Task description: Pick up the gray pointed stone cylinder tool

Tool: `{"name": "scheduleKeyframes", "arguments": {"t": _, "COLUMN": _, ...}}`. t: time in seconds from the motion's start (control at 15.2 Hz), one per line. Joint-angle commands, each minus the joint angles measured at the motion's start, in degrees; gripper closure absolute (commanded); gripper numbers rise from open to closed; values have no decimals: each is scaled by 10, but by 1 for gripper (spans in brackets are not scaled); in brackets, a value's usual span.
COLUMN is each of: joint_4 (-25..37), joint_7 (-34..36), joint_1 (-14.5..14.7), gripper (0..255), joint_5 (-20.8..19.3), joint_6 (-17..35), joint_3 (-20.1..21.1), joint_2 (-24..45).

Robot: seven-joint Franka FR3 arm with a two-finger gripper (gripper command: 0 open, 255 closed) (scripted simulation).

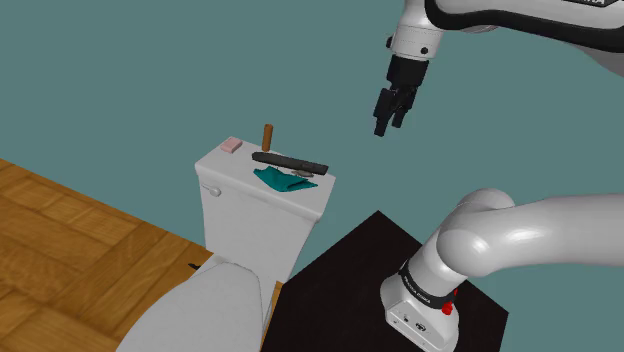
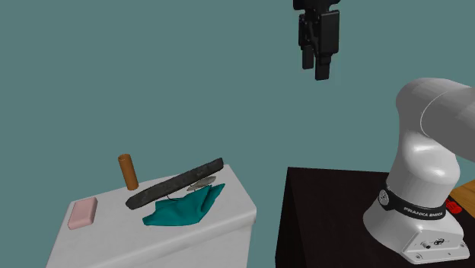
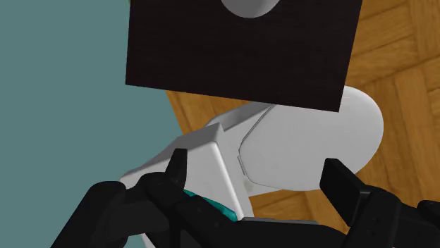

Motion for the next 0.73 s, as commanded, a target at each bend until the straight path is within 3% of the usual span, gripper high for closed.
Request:
{"name": "scheduleKeyframes", "arguments": {"t": 0.0, "joint_4": 0, "joint_7": 0, "joint_1": 0, "gripper": 0, "joint_5": 0, "joint_6": 0, "joint_3": 0, "joint_2": 0}}
{"name": "scheduleKeyframes", "arguments": {"t": 0.66, "joint_4": -133, "joint_7": -25, "joint_1": 9, "gripper": 0, "joint_5": -108, "joint_6": 283, "joint_3": 38, "joint_2": 74}}
